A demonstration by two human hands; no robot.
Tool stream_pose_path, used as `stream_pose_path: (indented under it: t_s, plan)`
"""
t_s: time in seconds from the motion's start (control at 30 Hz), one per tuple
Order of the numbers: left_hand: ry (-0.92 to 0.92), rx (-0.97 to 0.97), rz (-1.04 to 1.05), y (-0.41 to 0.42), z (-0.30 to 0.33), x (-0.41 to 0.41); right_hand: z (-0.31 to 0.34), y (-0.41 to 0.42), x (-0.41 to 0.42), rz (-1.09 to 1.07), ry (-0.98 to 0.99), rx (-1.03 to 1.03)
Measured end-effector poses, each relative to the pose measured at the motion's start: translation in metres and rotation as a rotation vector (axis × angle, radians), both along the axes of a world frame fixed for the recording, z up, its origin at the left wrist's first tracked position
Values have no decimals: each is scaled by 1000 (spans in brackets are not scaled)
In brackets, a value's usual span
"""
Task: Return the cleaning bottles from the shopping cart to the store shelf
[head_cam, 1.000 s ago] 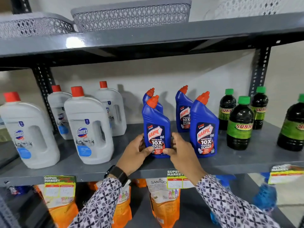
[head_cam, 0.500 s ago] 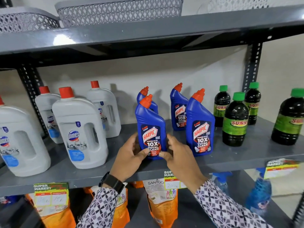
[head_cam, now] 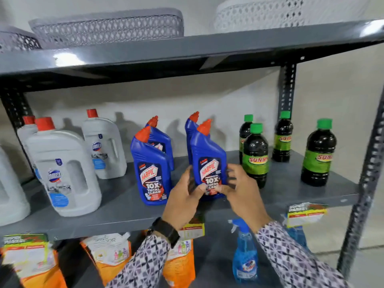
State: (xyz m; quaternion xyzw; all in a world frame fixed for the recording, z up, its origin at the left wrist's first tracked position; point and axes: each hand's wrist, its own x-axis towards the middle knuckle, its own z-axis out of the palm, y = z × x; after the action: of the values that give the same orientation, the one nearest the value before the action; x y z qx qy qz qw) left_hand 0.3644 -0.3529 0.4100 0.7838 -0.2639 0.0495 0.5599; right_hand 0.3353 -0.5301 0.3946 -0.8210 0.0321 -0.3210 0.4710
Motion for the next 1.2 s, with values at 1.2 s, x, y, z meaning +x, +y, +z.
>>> stream_pose_path:
  t_s: [1.2]
  plan:
    - [-29, 4, 31, -183, 21, -18, 15, -155, -35, 55, 105, -47]
